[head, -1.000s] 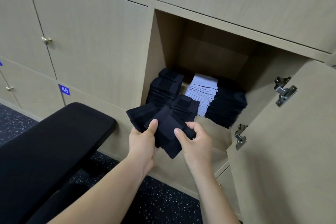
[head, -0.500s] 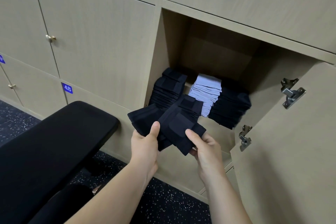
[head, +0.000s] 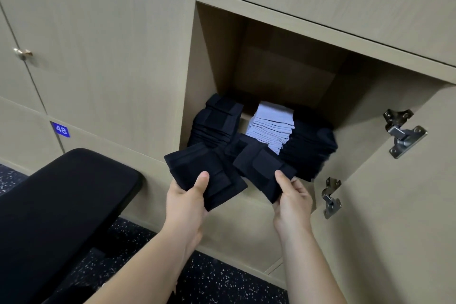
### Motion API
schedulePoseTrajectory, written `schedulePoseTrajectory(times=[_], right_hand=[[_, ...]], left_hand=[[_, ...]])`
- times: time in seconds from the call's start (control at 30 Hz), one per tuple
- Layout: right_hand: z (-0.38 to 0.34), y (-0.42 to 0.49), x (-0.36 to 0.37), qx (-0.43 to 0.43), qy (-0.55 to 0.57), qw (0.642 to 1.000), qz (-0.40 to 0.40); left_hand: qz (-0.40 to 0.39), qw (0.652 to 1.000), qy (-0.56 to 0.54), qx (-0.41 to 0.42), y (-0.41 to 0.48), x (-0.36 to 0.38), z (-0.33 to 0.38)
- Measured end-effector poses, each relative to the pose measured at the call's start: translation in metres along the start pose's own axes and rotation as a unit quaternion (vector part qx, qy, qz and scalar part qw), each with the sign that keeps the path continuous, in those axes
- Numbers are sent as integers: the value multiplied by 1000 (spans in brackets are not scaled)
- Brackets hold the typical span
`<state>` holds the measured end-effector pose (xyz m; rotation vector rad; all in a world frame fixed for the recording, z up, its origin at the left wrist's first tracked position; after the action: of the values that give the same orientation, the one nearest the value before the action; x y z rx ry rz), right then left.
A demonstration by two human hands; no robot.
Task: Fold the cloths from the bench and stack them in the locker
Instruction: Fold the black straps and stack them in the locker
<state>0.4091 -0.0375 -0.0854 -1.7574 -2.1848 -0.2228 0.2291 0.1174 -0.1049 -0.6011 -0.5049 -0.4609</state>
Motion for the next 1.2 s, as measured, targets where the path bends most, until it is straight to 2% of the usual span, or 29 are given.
schedulePoseTrajectory(times=[0.1,0.43,0.57,0.9,0.97,1.1,1.2], right_hand=[[-2,42,-7,-2,-23,1000,13],[12,141,38,-10,-175,984,-28],[27,158,47,8,-206,978,-29],[41,154,57,-8,-229,973,-25],[44,156,57,-19,-272,962,-22],[35,157,55,-64,-409,910,6],[26,151,50,-99,-439,893,27]], left_hand=[[3,1000,6,0,8,-1,-4],[4,999,36,-9,37,-3,-22],[-2,999,41,-6,48,3,-23],[3,999,37,-9,55,1,-28],[5,999,35,-10,54,-2,-30],[6,999,33,-12,53,-3,-32],[3,999,36,-10,52,-3,-29]])
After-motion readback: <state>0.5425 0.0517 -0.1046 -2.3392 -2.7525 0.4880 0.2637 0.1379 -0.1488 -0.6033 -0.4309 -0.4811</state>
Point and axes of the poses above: each hand's wrist, its own y-axis towards the middle knuckle, its own x-axis out of the palm, z = x × y, the point moved 10 cm from there along y, towards the middle knuckle, and after that the axes turned 3 degrees about -x, right-handed, at the moved point
